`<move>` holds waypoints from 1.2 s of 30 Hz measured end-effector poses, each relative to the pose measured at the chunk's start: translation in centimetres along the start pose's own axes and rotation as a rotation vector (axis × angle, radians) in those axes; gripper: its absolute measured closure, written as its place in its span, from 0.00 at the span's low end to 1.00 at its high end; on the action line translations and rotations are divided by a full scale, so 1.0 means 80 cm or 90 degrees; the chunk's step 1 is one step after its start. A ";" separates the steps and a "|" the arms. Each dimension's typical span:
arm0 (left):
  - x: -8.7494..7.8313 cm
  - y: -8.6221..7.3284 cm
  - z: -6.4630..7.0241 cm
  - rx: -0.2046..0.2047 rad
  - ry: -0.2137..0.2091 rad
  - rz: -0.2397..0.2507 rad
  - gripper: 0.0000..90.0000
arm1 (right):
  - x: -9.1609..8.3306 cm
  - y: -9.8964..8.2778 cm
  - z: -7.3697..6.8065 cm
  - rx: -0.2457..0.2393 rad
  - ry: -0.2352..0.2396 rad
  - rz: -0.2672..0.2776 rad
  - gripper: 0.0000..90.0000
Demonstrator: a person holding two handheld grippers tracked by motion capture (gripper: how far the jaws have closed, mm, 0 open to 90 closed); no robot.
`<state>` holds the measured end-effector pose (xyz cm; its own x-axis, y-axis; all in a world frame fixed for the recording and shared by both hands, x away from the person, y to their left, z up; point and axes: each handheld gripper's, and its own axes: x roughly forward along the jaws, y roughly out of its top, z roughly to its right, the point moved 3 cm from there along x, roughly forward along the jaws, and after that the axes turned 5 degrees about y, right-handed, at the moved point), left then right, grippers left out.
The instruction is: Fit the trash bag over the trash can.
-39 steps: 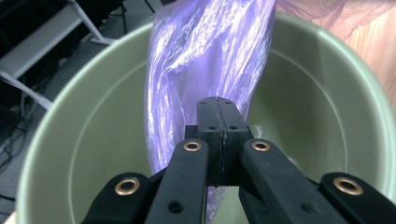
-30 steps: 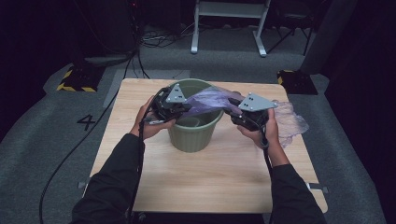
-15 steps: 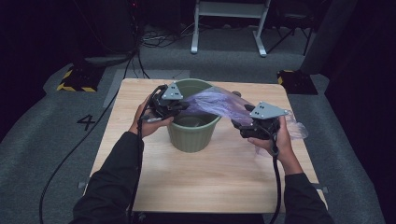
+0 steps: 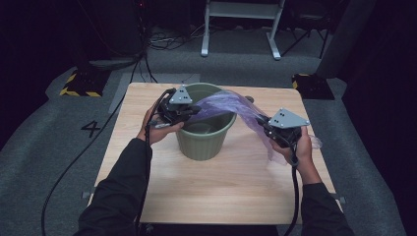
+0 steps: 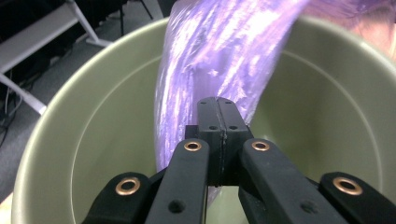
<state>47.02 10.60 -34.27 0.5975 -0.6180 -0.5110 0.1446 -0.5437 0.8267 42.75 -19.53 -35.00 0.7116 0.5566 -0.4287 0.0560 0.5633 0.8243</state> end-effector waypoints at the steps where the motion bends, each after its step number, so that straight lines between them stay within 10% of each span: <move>1: -0.001 0.002 0.001 -0.002 -0.003 0.009 0.87 | 0.000 0.002 0.000 -0.005 -0.004 0.002 0.97; 7: -0.013 0.016 0.011 -0.017 0.015 0.047 0.44 | -0.001 0.014 0.003 -0.014 -0.017 0.018 0.99; 11: -0.015 0.025 0.016 -0.025 0.015 0.050 0.32 | -0.002 0.022 0.001 -0.039 -0.031 0.012 0.99; 23: 0.012 0.021 0.023 0.024 -0.023 -0.037 0.83 | -0.005 0.025 0.001 -0.067 -0.048 0.003 0.99; 29: 0.008 0.029 0.019 -0.011 0.016 -0.023 0.41 | 0.002 0.038 -0.011 -0.100 -0.037 -0.002 0.99; 36: -0.010 0.035 0.023 -0.017 0.018 0.023 0.31 | 0.009 0.050 -0.022 -0.136 -0.031 -0.012 0.99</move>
<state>45.45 8.52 -31.96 0.6253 -0.6204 -0.4735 0.1429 -0.5054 0.8509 42.25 -15.78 -32.66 0.7455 0.5168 -0.4209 -0.0760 0.6933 0.7166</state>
